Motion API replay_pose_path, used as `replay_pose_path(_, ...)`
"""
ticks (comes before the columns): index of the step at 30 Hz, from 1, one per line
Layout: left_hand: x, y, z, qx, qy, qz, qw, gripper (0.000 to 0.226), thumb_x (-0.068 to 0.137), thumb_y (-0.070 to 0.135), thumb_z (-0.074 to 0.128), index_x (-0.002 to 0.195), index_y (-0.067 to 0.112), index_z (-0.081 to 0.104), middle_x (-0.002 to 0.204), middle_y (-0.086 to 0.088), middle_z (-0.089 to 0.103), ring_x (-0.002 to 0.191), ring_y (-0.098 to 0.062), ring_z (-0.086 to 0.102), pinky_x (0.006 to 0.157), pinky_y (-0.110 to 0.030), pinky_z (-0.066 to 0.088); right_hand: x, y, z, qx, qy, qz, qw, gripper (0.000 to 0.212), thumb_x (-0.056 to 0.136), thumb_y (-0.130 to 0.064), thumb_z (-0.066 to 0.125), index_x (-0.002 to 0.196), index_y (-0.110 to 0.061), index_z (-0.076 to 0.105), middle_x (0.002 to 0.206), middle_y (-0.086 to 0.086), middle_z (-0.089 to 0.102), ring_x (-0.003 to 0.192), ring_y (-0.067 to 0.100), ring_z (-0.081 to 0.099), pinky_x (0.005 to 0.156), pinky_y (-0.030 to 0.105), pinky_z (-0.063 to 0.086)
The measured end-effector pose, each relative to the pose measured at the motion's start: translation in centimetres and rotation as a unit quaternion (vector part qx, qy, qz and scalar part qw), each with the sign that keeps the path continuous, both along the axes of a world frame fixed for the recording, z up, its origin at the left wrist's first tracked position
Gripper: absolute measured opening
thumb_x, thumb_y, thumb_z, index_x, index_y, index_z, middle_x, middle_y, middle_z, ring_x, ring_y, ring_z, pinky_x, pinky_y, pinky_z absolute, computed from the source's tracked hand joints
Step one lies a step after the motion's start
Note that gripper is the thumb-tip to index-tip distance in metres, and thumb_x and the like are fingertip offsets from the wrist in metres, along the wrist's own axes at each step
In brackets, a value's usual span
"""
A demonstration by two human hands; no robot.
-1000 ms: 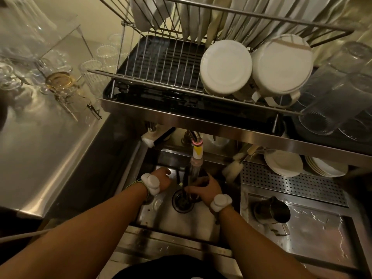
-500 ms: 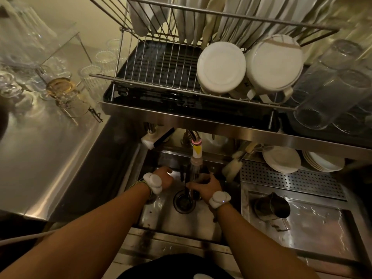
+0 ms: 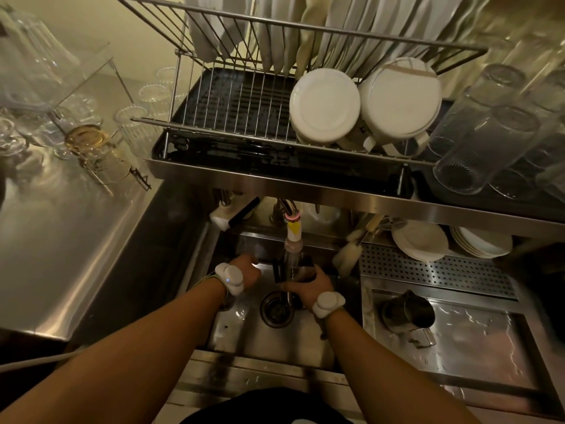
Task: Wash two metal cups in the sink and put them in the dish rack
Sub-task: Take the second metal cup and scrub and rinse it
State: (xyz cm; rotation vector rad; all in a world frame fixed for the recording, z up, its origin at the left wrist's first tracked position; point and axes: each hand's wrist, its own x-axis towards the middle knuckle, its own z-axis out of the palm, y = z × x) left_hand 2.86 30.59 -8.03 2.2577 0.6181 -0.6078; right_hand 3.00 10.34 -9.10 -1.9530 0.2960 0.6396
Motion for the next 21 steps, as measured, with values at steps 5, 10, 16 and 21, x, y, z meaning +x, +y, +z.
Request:
replay_pose_path(5, -0.3, 0.0, -0.2, 0.009, 0.002, -0.007, 1.0, 0.039, 0.089, 0.018, 0.055, 0.128, 0.013, 0.055, 0.129, -0.013, 0.059, 0.12, -0.031, 0.055, 0.102, -0.035, 0.044, -0.1, -0.3, 0.0, 0.0, -0.001, 0.012, 1.0, 0.071, 0.051, -0.034, 0.097, 0.112, -0.02, 0.065, 0.103, -0.001, 0.072, 0.095, 0.019, 0.068, 0.077, 0.033, 0.06)
replay_pose_path(10, -0.2, 0.4, -1.6, 0.017, 0.011, 0.008, 1.0, 0.049, 0.084, 0.025, 0.057, 0.131, 0.017, 0.05, 0.13, -0.014, 0.058, 0.119, -0.032, 0.056, 0.103, -0.04, 0.045, -0.2, -0.3, 0.3, -0.008, 0.0, 0.064, 0.998, 0.055, 0.05, -0.028, 0.098, 0.095, -0.024, 0.066, 0.095, -0.002, 0.073, 0.092, 0.02, 0.07, 0.081, 0.037, 0.061)
replay_pose_path(16, 0.3, 0.7, -3.3, 0.018, 0.021, 0.012, 1.0, 0.051, 0.081, 0.029, 0.056, 0.131, 0.02, 0.048, 0.126, -0.014, 0.059, 0.115, -0.031, 0.058, 0.101, -0.04, 0.046, -0.4, -0.2, 0.6, -0.005, -0.002, 0.066, 0.998, 0.056, 0.052, -0.023, 0.097, 0.1, -0.019, 0.068, 0.095, -0.002, 0.073, 0.091, 0.018, 0.07, 0.082, 0.036, 0.061)
replay_pose_path(21, 0.4, 0.9, -4.3, 0.021, 0.011, 0.033, 0.999, 0.054, 0.082, 0.027, 0.058, 0.134, 0.02, 0.046, 0.128, -0.015, 0.058, 0.117, -0.032, 0.058, 0.101, -0.038, 0.045, -0.4, -0.4, 1.1, 0.028, 0.022, 0.018, 0.999, 0.05, 0.06, -0.018, 0.094, 0.101, -0.021, 0.065, 0.096, 0.0, 0.072, 0.092, 0.02, 0.069, 0.071, 0.027, 0.057)
